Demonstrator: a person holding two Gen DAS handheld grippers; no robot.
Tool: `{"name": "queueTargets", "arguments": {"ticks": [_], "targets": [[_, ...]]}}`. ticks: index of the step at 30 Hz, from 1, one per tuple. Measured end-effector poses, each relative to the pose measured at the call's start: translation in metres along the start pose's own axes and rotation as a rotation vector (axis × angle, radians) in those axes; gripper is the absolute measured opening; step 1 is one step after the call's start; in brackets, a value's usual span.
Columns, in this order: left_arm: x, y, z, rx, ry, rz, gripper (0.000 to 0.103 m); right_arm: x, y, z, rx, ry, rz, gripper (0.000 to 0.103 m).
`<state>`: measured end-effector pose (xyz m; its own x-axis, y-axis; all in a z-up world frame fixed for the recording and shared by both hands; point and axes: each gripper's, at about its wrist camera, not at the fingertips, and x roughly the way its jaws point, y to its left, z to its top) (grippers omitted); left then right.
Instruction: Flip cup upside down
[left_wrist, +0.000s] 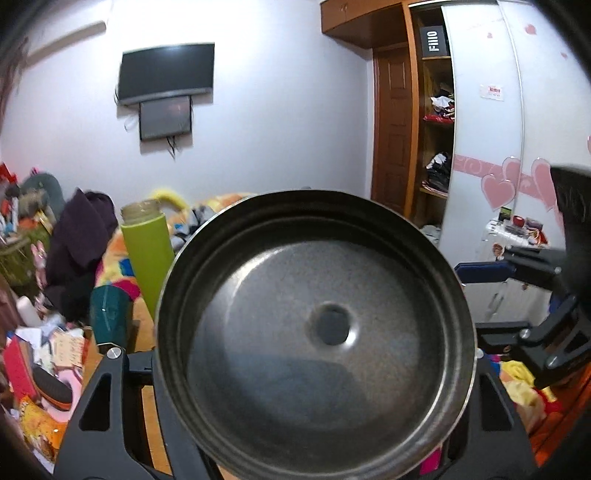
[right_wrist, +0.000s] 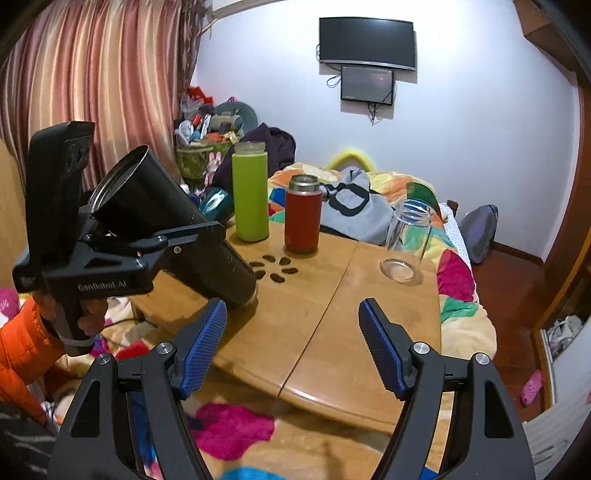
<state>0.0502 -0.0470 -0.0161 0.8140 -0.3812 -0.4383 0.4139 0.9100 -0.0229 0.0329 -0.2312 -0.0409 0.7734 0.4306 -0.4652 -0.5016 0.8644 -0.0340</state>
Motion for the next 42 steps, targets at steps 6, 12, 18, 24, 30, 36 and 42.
{"name": "queueTargets", "arguments": {"ticks": [6,12,18,24,30,36,42], "targets": [[0.020,0.023,0.021,-0.069,0.076,-0.075,0.067,0.012,-0.008,0.004,0.048,-0.029,-0.005,0.071],[0.049,0.036,0.041,-0.103,0.141,-0.131,0.067,0.024,-0.015,0.005,0.087,-0.036,0.002,0.071],[0.064,0.043,0.047,-0.122,0.173,-0.149,0.066,0.031,-0.027,0.005,0.140,-0.051,-0.002,0.071],[0.068,0.038,0.048,-0.067,0.164,-0.131,0.066,0.037,-0.032,0.004,0.175,-0.045,-0.018,0.071],[0.060,0.044,0.043,-0.084,0.132,-0.131,0.066,0.036,-0.030,0.004,0.173,-0.052,-0.021,0.071],[0.042,0.044,0.040,-0.076,0.100,-0.099,0.069,0.031,-0.027,0.007,0.168,-0.067,-0.026,0.071],[-0.001,0.037,0.031,-0.072,0.000,0.005,0.093,0.023,-0.019,0.012,0.155,-0.093,-0.031,0.072]]}}
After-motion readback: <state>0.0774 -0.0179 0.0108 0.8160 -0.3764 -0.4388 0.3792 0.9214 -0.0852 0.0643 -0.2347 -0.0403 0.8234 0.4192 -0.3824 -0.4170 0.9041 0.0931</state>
